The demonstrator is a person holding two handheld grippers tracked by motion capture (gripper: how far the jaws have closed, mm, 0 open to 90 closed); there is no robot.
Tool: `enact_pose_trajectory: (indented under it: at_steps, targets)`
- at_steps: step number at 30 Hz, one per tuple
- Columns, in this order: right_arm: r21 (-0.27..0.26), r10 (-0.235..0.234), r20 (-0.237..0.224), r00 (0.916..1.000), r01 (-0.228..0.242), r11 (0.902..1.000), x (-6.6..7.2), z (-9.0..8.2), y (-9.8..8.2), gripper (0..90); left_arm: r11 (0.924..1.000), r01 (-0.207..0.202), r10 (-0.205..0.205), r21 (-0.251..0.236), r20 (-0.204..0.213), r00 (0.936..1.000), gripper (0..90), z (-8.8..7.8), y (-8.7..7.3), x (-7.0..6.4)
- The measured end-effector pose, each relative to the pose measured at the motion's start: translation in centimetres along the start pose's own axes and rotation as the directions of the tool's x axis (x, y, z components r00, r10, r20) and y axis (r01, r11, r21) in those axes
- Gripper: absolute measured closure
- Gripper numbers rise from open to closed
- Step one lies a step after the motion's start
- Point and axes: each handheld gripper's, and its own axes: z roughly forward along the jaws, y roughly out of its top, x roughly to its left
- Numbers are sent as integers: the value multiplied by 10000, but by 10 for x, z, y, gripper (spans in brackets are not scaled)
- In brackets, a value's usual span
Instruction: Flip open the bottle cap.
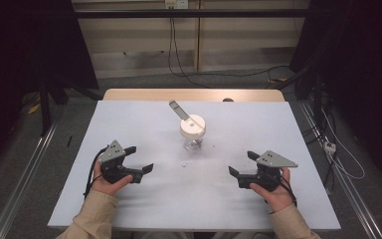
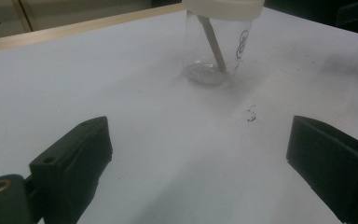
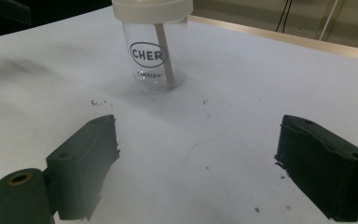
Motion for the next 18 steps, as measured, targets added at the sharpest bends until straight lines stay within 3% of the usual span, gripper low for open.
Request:
enact_pose_trajectory:
  at_steps: [6, 18]
  targets:
    - [65, -19, 125, 9999, 18, 10000, -3, -6, -5, 122, 9998, 173, -173, -27, -108, 9998, 62, -8, -6, 3]
    - [90, -25, 214, 9998, 23, 10000, -6, -16, -13, 122, 9998, 59, -56, 168, -168, 9998, 63, -19, -13, 4]
